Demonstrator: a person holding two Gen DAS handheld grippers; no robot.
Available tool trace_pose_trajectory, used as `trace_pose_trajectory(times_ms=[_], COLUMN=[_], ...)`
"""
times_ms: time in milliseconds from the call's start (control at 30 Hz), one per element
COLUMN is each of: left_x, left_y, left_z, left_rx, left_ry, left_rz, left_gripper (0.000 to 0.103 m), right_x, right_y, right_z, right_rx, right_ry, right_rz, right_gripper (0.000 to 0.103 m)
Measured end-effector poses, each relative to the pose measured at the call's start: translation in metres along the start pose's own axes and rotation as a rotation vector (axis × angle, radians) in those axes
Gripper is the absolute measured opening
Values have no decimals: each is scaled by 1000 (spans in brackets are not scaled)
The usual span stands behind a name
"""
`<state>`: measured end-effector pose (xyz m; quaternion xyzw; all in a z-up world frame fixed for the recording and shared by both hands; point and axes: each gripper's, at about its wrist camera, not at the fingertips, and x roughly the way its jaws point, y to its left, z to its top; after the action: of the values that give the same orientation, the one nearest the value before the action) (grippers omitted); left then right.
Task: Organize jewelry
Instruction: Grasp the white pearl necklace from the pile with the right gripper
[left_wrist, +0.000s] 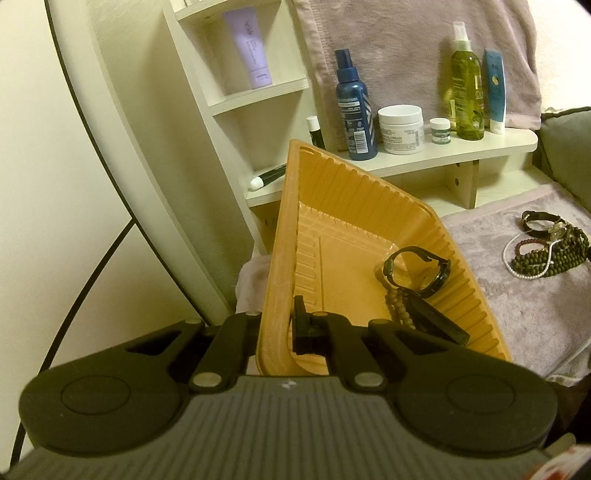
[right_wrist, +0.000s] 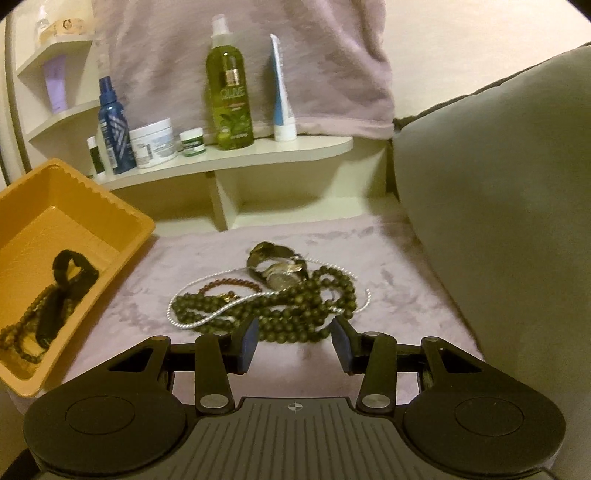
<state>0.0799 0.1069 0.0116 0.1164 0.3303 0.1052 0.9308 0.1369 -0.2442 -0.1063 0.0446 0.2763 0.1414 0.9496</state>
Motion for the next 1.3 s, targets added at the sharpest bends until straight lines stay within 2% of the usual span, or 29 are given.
trace_pose_trajectory(times_ms=[633,967,1200,1300], left_x=[1,1,2,2], left_y=[-1,-1,0,0], left_z=[0,0,-2,-2], left_rx=[8,10,7,7], left_ry=[5,5,9,9], left_rz=[6,6,5,5], left_gripper=[4,4,4,4], right_x=[21,45,65,65], right_y=[-21,-5,9,10], right_z=[18,31,33,36], right_rx=[-27,-115,-151,-142], right_ry=[-18,8,40,20], right_rz=[-42,18,20,10], right_gripper=[44,44,44,44])
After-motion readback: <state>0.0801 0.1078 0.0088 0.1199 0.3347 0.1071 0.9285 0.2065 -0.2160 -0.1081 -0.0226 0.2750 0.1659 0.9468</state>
